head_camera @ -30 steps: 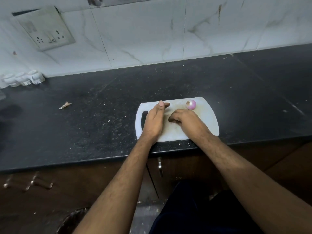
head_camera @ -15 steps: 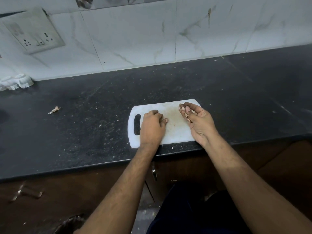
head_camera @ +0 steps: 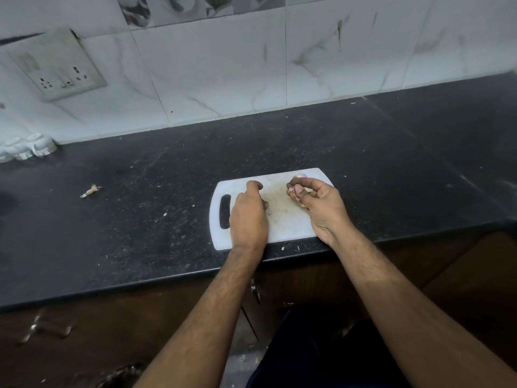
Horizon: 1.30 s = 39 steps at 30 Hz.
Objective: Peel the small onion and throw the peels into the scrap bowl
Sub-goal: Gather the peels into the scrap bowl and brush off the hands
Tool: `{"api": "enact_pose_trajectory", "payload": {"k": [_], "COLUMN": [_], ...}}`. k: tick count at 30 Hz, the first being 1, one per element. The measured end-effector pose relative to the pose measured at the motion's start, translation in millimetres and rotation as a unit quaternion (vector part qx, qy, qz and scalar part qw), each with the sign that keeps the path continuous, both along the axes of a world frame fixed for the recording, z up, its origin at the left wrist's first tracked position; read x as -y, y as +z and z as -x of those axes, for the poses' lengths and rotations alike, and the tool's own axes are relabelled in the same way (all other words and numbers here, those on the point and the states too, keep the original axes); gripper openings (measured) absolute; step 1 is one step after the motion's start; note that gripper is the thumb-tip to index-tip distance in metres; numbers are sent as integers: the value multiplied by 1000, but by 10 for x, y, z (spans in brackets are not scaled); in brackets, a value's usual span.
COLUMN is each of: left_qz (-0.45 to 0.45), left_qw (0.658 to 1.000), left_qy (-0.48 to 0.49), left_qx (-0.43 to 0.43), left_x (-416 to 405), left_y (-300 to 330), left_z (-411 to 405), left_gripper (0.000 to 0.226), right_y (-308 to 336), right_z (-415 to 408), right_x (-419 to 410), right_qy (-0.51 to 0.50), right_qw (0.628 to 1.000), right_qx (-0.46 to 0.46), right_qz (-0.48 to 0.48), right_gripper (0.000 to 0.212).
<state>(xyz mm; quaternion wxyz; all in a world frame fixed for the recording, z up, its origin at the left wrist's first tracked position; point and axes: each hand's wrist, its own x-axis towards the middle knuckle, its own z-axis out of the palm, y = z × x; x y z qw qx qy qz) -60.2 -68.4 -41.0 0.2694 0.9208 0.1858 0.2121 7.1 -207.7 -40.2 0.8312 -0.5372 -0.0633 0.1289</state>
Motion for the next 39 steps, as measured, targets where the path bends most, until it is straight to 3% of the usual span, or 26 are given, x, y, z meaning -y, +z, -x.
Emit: {"api": "enact_pose_trajectory", "payload": {"k": [5, 8, 13, 16, 20, 22, 28, 32, 34, 37, 39], "left_qz": [119, 163, 163, 121, -80, -125, -36, 55, 28, -100, -136], "left_qw": [981, 971, 973, 988, 991, 985, 970, 970, 969, 941, 929], "left_qy": [-146, -157, -143, -89, -73, -85, -241, -230, -241, -321, -337], "left_qx": [50, 82, 84, 49, -73, -83, 7, 62, 42, -48, -66], "left_x": [-70, -132, -177, -186, -75, -22, -33, -91, -128, -125, -145], "left_y": [-2, -42, -50, -33, -56, -67, -30, -41, -28, -25, -38], "left_z": [0, 1, 20, -9, -46, -40, 90, 96, 64, 40, 76], "left_gripper": [31, 26, 28, 34, 71, 74, 40, 34, 39, 42, 43], "right_y": [19, 22, 21, 17, 10, 7, 5, -5, -8, -21, -20], "right_z": [5, 7, 9, 7, 7, 5, 2, -2, -2, -5, -5], "right_x": [0, -2, -6, -1, -10, -10, -6, -5, -7, -9, -10], "right_qy": [4, 5, 1, 2, 4, 4, 7, 4, 3, 0, -6], "right_qw": [1000, 1000, 1000, 1000, 1000, 1000, 1000, 1000, 1000, 1000, 1000], "right_qx": [-11, -10, -5, -2, -5, -7, -3, -5, -2, 0, 0], "right_qz": [-12, -14, -8, -10, -14, -15, -16, -19, -18, -17, -20], "right_gripper": [12, 12, 13, 13, 12, 12, 13, 13, 13, 14, 13]}}
